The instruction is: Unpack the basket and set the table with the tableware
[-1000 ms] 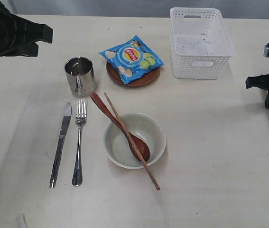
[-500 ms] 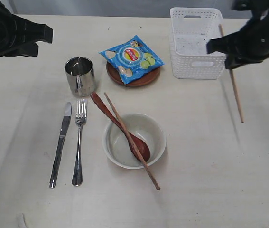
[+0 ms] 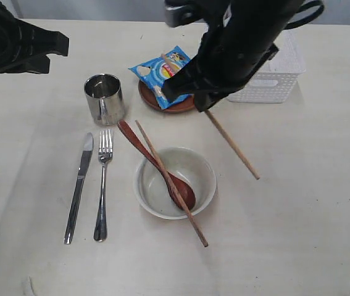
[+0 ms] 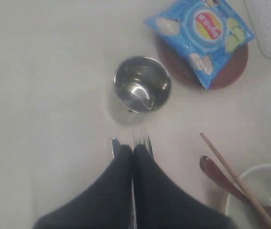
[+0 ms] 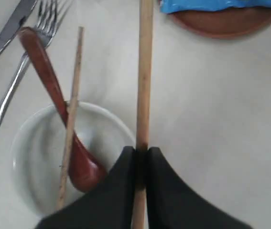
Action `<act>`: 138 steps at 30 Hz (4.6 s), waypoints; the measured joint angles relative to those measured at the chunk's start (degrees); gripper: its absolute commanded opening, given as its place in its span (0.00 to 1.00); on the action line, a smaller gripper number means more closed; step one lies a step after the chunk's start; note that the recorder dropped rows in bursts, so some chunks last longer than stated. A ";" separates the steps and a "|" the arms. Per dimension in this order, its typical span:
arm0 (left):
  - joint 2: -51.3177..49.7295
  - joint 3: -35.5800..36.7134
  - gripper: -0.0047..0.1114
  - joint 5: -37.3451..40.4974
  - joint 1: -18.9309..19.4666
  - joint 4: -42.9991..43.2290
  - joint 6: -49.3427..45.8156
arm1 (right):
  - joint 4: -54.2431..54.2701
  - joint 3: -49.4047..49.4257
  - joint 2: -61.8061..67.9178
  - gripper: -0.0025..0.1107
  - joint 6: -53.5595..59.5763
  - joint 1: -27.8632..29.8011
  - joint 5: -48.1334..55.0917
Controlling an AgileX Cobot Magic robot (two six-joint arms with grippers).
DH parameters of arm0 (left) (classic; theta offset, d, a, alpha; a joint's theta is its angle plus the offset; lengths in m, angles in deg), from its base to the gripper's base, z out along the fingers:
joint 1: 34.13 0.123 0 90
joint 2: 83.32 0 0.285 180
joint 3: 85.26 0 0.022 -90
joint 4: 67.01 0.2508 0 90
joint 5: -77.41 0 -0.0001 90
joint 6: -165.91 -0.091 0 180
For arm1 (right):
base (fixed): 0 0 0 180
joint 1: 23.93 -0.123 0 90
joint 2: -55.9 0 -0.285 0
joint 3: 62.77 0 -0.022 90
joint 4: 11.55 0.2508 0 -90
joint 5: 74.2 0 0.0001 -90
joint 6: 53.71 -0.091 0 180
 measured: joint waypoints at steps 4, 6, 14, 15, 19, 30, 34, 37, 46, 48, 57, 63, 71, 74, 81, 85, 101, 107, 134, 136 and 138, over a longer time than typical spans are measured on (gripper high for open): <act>0.00 0.00 0.04 0.00 0.00 0.00 0.00 | 1.02 -0.13 3.67 0.02 -0.35 -3.40 0.99; 0.00 0.00 0.04 0.00 0.00 0.00 0.00 | 1.20 -0.15 5.26 0.02 -1.23 -4.01 1.51; 0.00 0.00 0.04 0.00 0.00 0.00 -0.11 | 2.21 -0.15 7.70 0.02 -5.11 -4.25 1.61; 0.00 0.00 0.04 0.00 0.00 0.00 -0.11 | 2.36 -0.03 7.70 0.02 -5.35 -4.25 1.49; 0.00 0.00 0.04 0.00 0.00 0.00 -0.11 | 3.28 1.12 7.70 0.02 -5.98 -4.25 0.61; 0.00 0.00 0.04 0.00 0.00 0.00 -0.11 | 5.65 4.66 7.70 0.02 -6.11 -4.25 -3.09; 0.00 0.00 0.04 0.00 0.00 0.00 -0.11 | 5.65 5.73 7.70 0.02 -6.11 -4.75 -4.92; 0.00 0.00 0.04 0.00 0.00 0.00 -0.11 | 5.65 5.86 7.70 0.02 -6.11 -5.12 -5.78; 0.00 0.00 0.04 0.00 0.00 0.00 -0.23 | 6.95 6.36 7.94 0.02 -5.42 -5.12 -7.25; 0.00 0.00 0.04 0.00 0.00 0.00 -0.23 | 7.67 6.36 7.94 0.02 -5.04 -5.12 -7.37; 0.00 0.00 0.04 0.00 0.00 0.00 -0.23 | 8.02 6.36 7.94 0.02 -4.38 -5.12 -7.68; 0.00 0.00 0.04 0.00 0.00 0.00 -0.23 | 8.02 6.36 7.94 0.02 -4.26 -5.12 -7.87; 0.00 0.00 0.04 0.00 0.00 0.00 -0.23 | 8.02 6.36 7.94 0.02 -4.26 -5.12 -7.96; 0.00 0.00 0.04 0.00 0.00 0.00 -0.23 | 8.02 6.36 7.94 0.02 -4.26 -5.12 -8.40; 0.00 0.00 0.04 0.00 0.00 0.00 -0.23 | 8.02 6.36 7.94 0.02 -4.14 -5.12 -8.75; 0.00 0.00 0.04 0.00 0.00 0.00 -0.23 | 8.02 6.36 7.94 0.02 -4.04 -5.12 -8.75; 0.00 0.00 0.04 0.00 0.00 0.00 -0.23 | 8.02 6.36 7.94 0.33 -4.04 -5.12 -8.55; 0.00 0.00 0.04 0.00 0.00 0.00 -0.23 | 8.25 6.36 7.94 0.33 -4.04 -5.12 -8.38; 0.00 0.00 0.04 0.00 0.00 -0.37 -0.23 | 2.40 6.36 7.94 0.48 -7.76 -9.37 -6.30; 0.00 0.00 0.04 0.00 0.00 -0.37 -0.23 | -3.00 6.36 7.94 0.48 -11.11 -10.67 -6.17; 0.00 0.00 0.04 0.00 0.00 -0.37 -0.23 | -6.01 6.36 7.94 0.48 -13.17 -11.34 -6.17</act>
